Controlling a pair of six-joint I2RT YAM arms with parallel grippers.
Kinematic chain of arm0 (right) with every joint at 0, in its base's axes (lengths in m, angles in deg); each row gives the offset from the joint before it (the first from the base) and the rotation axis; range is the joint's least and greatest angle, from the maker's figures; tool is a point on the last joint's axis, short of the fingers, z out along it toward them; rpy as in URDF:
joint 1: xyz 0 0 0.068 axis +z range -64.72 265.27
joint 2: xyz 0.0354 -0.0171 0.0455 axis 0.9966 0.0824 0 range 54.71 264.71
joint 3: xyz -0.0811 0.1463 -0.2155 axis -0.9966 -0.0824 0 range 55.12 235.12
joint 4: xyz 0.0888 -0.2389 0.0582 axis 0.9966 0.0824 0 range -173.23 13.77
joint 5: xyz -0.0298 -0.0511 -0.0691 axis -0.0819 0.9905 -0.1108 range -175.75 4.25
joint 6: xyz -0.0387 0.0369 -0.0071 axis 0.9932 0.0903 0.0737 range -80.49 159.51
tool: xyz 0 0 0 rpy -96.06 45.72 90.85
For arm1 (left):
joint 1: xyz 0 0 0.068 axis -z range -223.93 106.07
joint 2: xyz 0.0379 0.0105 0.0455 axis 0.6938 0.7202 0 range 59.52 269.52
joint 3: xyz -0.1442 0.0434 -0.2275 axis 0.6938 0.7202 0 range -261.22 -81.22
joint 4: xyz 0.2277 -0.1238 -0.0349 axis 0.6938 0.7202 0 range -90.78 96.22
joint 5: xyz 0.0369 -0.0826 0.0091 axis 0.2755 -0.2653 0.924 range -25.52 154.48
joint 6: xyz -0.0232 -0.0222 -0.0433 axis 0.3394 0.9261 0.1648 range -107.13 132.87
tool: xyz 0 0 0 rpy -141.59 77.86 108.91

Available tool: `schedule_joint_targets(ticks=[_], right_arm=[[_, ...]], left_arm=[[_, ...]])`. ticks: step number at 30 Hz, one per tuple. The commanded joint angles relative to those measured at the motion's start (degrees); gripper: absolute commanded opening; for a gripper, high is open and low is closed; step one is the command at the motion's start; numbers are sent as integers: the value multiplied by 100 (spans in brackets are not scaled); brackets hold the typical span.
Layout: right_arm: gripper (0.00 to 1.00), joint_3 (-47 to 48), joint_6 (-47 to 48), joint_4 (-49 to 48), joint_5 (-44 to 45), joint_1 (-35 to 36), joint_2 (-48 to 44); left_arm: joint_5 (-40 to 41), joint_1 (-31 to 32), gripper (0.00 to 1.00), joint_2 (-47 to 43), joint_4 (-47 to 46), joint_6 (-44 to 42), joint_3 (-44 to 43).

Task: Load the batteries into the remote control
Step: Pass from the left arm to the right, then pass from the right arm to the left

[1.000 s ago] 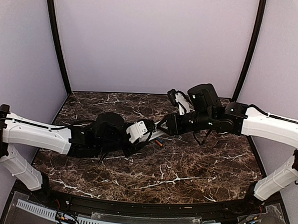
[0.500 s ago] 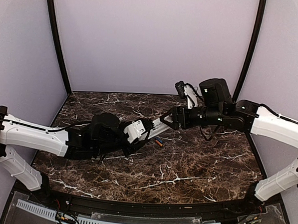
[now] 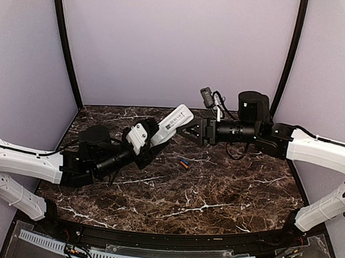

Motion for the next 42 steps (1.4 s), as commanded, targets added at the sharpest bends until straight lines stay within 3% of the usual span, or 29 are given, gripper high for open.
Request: schedule_joint_targets(ticks=[1,3,7,19,21,22,23,24,26,27,32,37,42], right_arm=[[76,264,12,-949,-568,171,326],[71,314,-7,-1108,-644,181,428],[47,384,-9,-1268,-594,216,546],[6,570,424,-809,-726,234,566],[0,624,703,-477,-812,211,477],[0,680,858,-226,-855,196,429],[0,762,1047,37,-934,176,382],[0,861,1245,378,-1060,154,362],[0,1129,1741,1090,-1361,123,351],[0,1301,1951,1457,-1519,120,362],[0,1899,2681,2635,-2082,144,420],[0,2289,3164,3180,-2262,230,534],[0,2611,3547,3659,-1897,359,702]], left_arm=[[76,40,0,-72,-290,-98,39],[86,48,0,-79,-278,-112,38],[96,59,0,-98,-256,-161,67],[-390,86,0,-96,123,165,-74],[-775,79,13,-91,572,393,-250],[-934,78,38,-79,913,463,-388],[-1339,73,50,-80,1286,613,-456],[-1851,71,68,-86,1472,721,-608],[-2568,52,87,-119,2035,858,-841],[-2771,20,91,-131,2303,907,-911],[-4117,-401,90,-239,2899,1471,-1305],[-4502,-561,69,-176,3214,1581,-1540],[-4616,-564,55,-33,3442,1655,-1809]])
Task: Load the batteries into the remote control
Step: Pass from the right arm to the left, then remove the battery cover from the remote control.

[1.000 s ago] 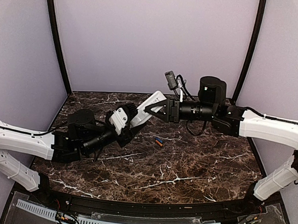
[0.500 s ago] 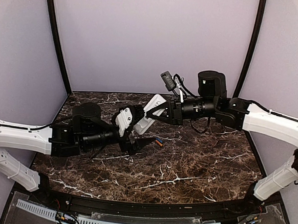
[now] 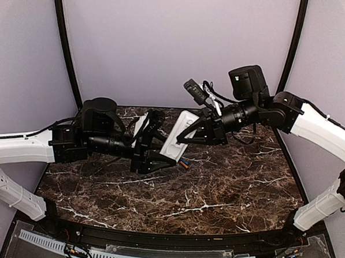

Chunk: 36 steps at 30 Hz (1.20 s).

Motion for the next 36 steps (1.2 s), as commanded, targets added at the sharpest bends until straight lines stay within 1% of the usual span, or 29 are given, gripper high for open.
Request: schedule_joint_targets(ticks=[1,2,4,5,8,13,14,15,16,18,19,21,22,23,24,25,26,28,29,30,33,36], right_arm=[[0,338,552,562,98,125,142],[0,382,596,603,118,152,169],[0,455,656,650,172,196,207],[0,477,685,671,210,218,225],[0,506,733,704,296,246,266],[0,487,731,553,294,281,232],[0,493,735,533,287,283,232],[0,501,742,527,290,288,245],[0,510,744,527,294,292,250],[0,492,753,498,329,292,250],[4,468,737,461,378,292,226],[32,375,694,323,663,291,145],[48,299,655,221,897,292,65],[61,183,615,63,1337,292,-44],[69,19,580,-160,1570,290,-191],[74,-172,556,-439,2060,292,-342],[78,-388,569,-725,2361,292,-508],[81,-832,837,-1245,2577,290,-834],[86,-1108,1014,-1558,2554,292,-1015],[88,-1363,1255,-1883,2480,299,-1189],[89,-2184,2015,-2863,2247,314,-1685],[90,-2771,2760,-3851,2048,374,-1935]], left_arm=[[-396,2,53,86,430,179,-326],[-396,2,49,97,426,191,-337],[-408,2,44,128,403,222,-373],[-417,2,43,154,392,255,-391],[-432,2,35,187,311,313,-397],[-402,2,26,270,353,302,-411],[-399,2,19,291,358,301,-421],[-397,2,15,300,356,301,-428],[-401,6,7,313,344,301,-434],[-391,2,1,313,318,317,-429],[-389,2,0,307,301,335,-419],[-349,2,0,268,143,375,-358],[-275,2,0,215,73,425,-284],[-204,2,0,183,-81,455,-241],[-10,2,0,115,-162,524,-158],[105,2,0,80,-315,562,-117],[331,2,0,19,-380,623,-39],[623,6,0,-43,-527,678,52],[702,7,0,-78,-602,683,81],[869,4,0,-95,-638,686,135],[1231,2,0,-184,-785,687,250],[1748,2,0,-228,-808,666,293]])
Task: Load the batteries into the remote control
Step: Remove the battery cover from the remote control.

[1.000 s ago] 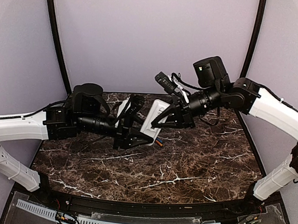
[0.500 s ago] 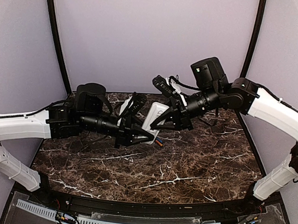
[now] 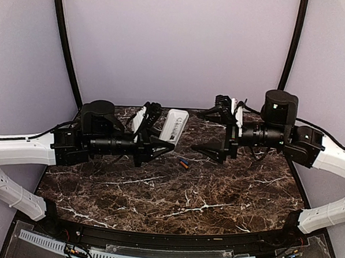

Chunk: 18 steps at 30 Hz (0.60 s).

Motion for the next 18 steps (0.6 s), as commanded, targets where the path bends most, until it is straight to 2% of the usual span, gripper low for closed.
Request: schedule_joint_targets(ticks=[1,7,11,18], right_arm=[[90,-683,1297,-1955,-78,155,-234],[89,-457,2433,-2445,120,514,367],[89,-475,2829,-3021,-129,591,628],[90,-281,3010,-3175,-143,590,972]], left_arm=[[890,10,0,-260,-345,19,119],[1720,6,0,-258,-95,13,-3],[1698,4,0,-278,-43,51,-4],[1571,-14,0,-248,-26,229,-30]])
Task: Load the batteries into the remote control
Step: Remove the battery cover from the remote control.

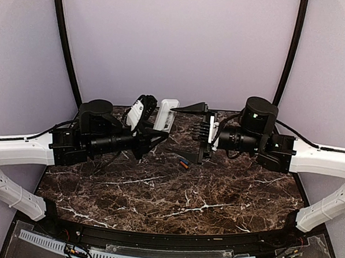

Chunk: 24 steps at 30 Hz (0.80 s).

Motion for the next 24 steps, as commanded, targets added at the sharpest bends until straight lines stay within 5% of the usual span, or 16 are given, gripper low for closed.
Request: schedule_joint_targets(ticks=[1,24], right_arm=[[90,226,297,-485,-22,42,126],[84,280,456,-115,707,37,312]], left_arm=[[0,-8,0,-150,25,142,-63],[-302,-49,0,-214,-35,296,-38]])
